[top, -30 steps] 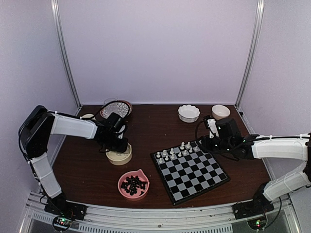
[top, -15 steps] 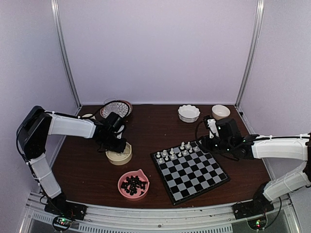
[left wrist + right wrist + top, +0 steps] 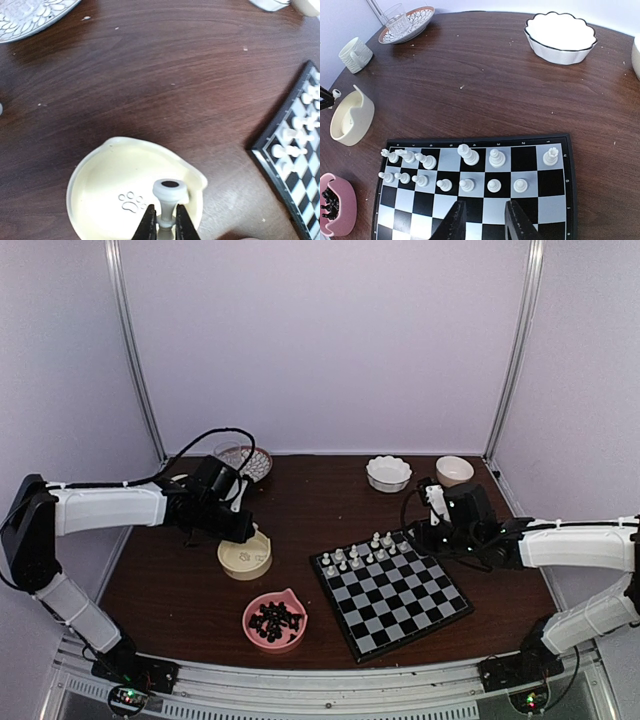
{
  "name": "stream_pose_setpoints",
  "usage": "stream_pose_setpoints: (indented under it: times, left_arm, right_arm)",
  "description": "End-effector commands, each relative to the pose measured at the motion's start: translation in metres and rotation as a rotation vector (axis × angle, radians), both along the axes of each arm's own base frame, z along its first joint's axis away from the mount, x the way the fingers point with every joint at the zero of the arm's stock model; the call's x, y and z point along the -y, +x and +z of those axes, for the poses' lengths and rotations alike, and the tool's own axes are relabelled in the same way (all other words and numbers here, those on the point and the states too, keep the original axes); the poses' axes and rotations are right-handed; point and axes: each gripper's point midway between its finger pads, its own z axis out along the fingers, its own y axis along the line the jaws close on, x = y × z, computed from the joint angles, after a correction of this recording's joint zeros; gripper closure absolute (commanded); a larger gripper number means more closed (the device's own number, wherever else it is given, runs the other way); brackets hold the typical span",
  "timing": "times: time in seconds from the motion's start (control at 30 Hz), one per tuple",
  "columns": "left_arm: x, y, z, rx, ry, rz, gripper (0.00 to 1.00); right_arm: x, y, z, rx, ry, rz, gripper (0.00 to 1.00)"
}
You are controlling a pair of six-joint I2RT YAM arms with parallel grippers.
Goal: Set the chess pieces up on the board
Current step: Pick up the king from the storage box, then pass from the left arm to the right
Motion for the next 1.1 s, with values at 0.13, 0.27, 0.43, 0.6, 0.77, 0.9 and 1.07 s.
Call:
stream_pose_setpoints:
  times: [0.13, 0.27, 0.43, 0.6, 0.77, 0.9, 1.07]
  left_arm:
    - [0.050, -0.028, 0.032, 0.012, -0.190, -0.238, 0.98]
    - [0.077, -0.046, 0.039, -0.004, -0.241, -0.358, 0.98]
    - [0.104, -0.064, 0.044, 0.004, -0.257, -0.482, 0.99]
    - [0.131, -0.089, 0.047, -0.030, -0.301, -0.616, 0.99]
    - [0.151, -0.109, 0.044, -0.073, -0.315, -0.705, 0.99]
    - [0.163, -0.122, 0.039, -0.101, -0.314, -0.752, 0.99]
    - [0.178, -0.136, 0.026, -0.159, -0.302, -0.799, 1.00]
  right_arm:
    - [-0.038, -0.026, 0.038, 0.178, -0.002, 0.186, 0.70]
    - [-0.058, -0.042, 0.051, 0.279, -0.056, 0.258, 0.66]
    - [-0.078, -0.057, 0.055, 0.388, -0.071, 0.340, 0.62]
    - [-0.094, -0.084, 0.050, 0.561, -0.142, 0.496, 0.58]
    - [-0.108, -0.113, 0.037, 0.604, -0.215, 0.706, 0.45]
    - [-0.109, -0.117, 0.029, 0.610, -0.325, 0.735, 0.43]
    - [-0.116, -0.123, 0.019, 0.650, -0.452, 0.762, 0.38]
